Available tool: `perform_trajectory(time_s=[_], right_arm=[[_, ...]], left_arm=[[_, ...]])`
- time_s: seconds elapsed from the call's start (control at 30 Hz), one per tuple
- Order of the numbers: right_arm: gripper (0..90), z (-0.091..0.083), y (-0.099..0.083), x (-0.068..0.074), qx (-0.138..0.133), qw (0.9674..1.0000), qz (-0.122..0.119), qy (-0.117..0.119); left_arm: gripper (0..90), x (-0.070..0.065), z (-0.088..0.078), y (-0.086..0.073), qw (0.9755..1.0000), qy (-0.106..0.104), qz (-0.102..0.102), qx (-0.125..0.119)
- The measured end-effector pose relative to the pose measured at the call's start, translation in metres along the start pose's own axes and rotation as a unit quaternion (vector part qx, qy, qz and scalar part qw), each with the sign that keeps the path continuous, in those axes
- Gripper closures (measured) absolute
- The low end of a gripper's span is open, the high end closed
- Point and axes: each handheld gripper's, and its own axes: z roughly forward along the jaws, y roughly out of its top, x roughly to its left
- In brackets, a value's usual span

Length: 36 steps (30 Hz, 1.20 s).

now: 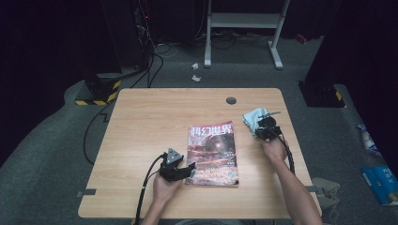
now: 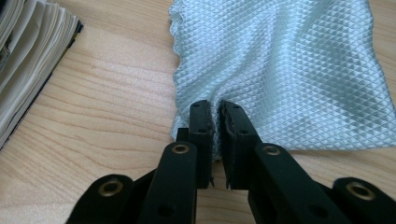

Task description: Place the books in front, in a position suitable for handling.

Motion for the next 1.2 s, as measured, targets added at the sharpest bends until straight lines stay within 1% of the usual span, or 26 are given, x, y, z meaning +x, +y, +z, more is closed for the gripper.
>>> perform_trajectory(time_s=[0.13, 0.2, 0.23, 0.3, 0.33, 0.37, 0.47, 0.53, 0.57, 0.63, 0.7, 0.73, 0.83, 0.87, 0.97, 1.0, 1.07, 1.2], right_arm=[[84.6, -0.001, 0.0, 0.001, 0.002, 1.0, -0.001, 0.002], [85.1, -0.003, -0.001, 0.001, 0.001, 1.0, -0.003, 0.009], [85.1, -0.003, -0.001, 0.001, 0.001, 1.0, -0.003, 0.009], [85.4, -0.009, -0.001, 0.003, 0.001, 0.9999, -0.006, 0.014], [85.4, -0.011, -0.001, 0.004, -0.001, 0.9998, -0.011, 0.014], [85.4, -0.011, -0.001, 0.004, -0.001, 0.9998, -0.011, 0.014], [85.6, -0.021, -0.002, 0.008, -0.01, 0.9995, -0.017, 0.024], [85.6, -0.023, -0.002, 0.009, -0.013, 0.9993, -0.02, 0.027], [85.6, -0.029, -0.004, 0.011, -0.019, 0.9989, -0.02, 0.036], [85.6, -0.034, -0.007, 0.012, -0.025, 0.9982, -0.023, 0.049], [85.6, -0.038, -0.008, 0.013, -0.028, 0.998, -0.024, 0.052], [85.7, -0.046, -0.01, 0.015, -0.034, 0.9974, -0.029, 0.057], [85.7, -0.057, -0.012, 0.018, -0.045, 0.9961, -0.037, 0.066], [85.7, -0.057, -0.012, 0.018, -0.045, 0.9961, -0.037, 0.066], [85.8, -0.071, -0.016, 0.023, -0.056, 0.9944, -0.049, 0.076], [85.8, -0.077, -0.019, 0.026, -0.063, 0.9931, -0.054, 0.083], [85.8, -0.08, -0.02, 0.027, -0.062, 0.993, -0.052, 0.086], [85.8, -0.096, -0.024, 0.032, -0.078, 0.9904, -0.055, 0.1]], left_arm=[[38.2, 0.0, 0.0, 0.0, 1.0, 0.0, 0.003, 0.0], [38.2, 0.0, 0.0, 0.0, 1.0, -0.001, 0.003, 0.0], [38.2, 0.0, 0.0, 0.0, 1.0, -0.001, 0.003, 0.0], [38.2, 0.0, 0.0, 0.0, 1.0, -0.001, 0.003, 0.0], [38.2, 0.0, 0.0, 0.0, 1.0, -0.001, 0.003, 0.0], [38.2, 0.0, 0.0, 0.0, 1.0, -0.001, 0.003, 0.0], [38.1, 0.0, 0.0, 0.0, 1.0, -0.001, 0.004, 0.0], [38.0, 0.0, 0.0, 0.0, 1.0, -0.001, 0.005, 0.0], [37.6, 0.0, 0.0, 0.0, 1.0, 0.0, 0.005, 0.0], [37.4, 0.0, 0.001, 0.0, 1.0, 0.0, 0.003, 0.0], [37.3, 0.0, 0.001, 0.0, 1.0, 0.0, 0.003, 0.0], [37.2, 0.0, 0.001, 0.0, 1.0, 0.0, 0.003, 0.0], [37.2, 0.0, 0.001, 0.0, 1.0, 0.0, 0.003, 0.0], [37.2, 0.0, 0.001, 0.0, 1.0, 0.0, 0.003, 0.0], [37.1, 0.0, 0.001, 0.0, 1.0, 0.0, 0.003, 0.0], [37.1, 0.0, 0.001, 0.0, 1.0, 0.0, 0.001, -0.001], [37.1, 0.0, 0.001, 0.0, 1.0, 0.0, 0.001, 0.0], [37.0, 0.0, 0.001, 0.0, 1.0, 0.001, 0.002, -0.001]])
